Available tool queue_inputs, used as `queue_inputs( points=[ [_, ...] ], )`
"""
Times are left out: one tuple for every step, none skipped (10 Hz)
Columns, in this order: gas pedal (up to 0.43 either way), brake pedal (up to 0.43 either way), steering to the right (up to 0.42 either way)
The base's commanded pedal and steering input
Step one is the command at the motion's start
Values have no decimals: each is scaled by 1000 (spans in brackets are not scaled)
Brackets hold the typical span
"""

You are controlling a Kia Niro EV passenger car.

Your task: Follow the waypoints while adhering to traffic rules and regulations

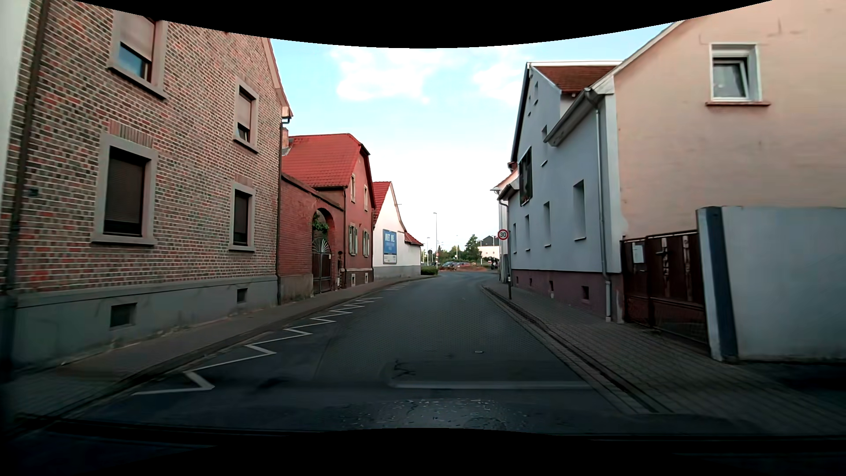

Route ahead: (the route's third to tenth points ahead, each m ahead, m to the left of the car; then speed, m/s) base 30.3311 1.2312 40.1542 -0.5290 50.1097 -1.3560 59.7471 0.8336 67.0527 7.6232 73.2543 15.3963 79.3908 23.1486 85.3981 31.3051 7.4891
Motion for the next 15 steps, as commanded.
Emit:
queue_inputs(
  points=[
    [67,0,1],
    [67,0,1],
    [67,0,1],
    [67,0,1],
    [67,0,1],
    [67,0,0],
    [67,0,0],
    [67,0,0],
    [67,0,0],
    [67,0,0],
    [67,0,0],
    [67,0,0],
    [67,0,0],
    [67,0,0],
    [67,0,0]
  ],
)
